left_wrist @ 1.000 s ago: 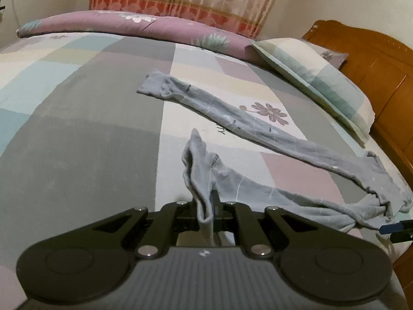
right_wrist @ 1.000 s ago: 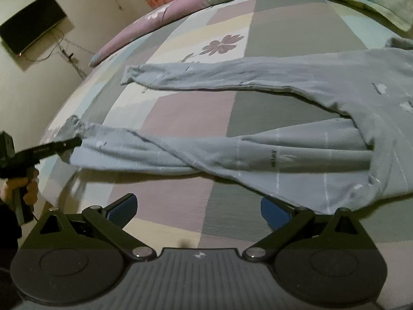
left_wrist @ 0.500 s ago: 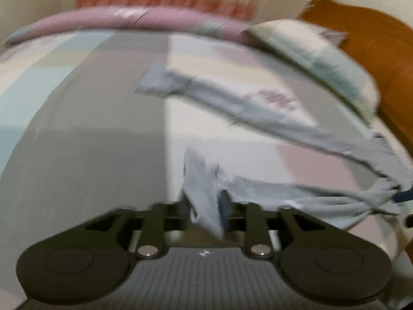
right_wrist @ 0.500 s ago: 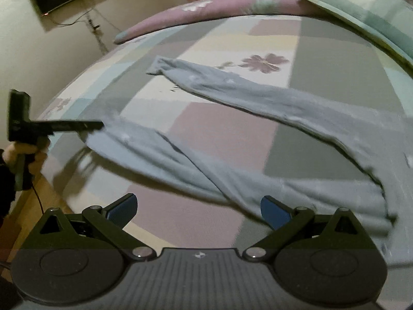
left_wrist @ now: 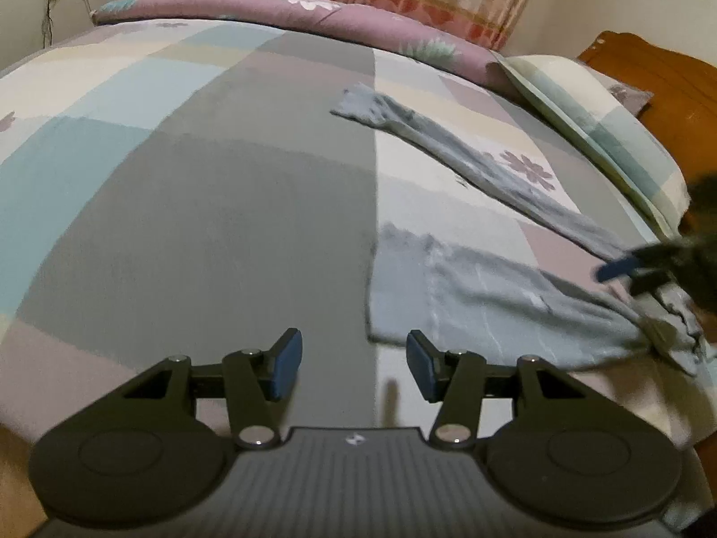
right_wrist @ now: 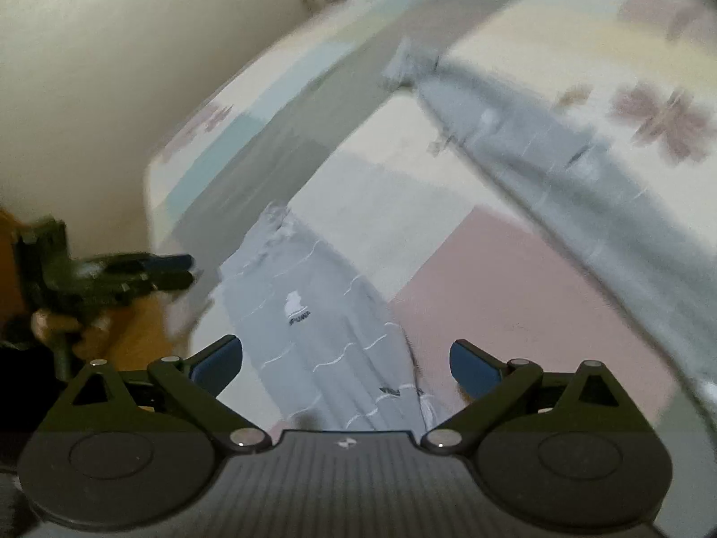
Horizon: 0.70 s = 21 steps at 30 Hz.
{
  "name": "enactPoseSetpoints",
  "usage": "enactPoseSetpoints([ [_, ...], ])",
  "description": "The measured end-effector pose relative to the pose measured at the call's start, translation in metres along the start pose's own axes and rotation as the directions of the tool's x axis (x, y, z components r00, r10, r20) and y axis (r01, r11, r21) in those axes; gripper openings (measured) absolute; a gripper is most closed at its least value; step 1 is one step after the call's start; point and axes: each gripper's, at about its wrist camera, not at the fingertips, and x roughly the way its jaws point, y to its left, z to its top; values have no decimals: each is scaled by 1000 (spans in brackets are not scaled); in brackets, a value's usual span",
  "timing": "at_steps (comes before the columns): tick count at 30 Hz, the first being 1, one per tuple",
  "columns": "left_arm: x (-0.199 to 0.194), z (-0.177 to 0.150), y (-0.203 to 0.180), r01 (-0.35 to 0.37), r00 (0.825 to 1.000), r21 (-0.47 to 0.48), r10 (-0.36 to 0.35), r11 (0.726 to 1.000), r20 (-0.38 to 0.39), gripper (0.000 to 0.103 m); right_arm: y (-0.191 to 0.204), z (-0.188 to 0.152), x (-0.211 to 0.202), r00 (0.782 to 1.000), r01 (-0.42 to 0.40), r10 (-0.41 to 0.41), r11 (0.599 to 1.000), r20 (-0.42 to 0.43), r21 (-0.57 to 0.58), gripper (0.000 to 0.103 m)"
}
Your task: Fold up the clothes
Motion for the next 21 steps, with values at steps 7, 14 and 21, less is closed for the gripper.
enactPoseSetpoints([
  [7,13,2,-38,80,993,127,-68,989,-95,52,-33,18,31,965,-239,251,962,-82,132,103],
  [14,30,8,-71,150,985,186,-130,971,-116,52,-30,33,47,936,-313,332,936,-115,160,103],
  [21,23,4,-80,155,986,181,-140,971,-92,54,-43,27,47,915,-358,382,917,-129,177,99],
])
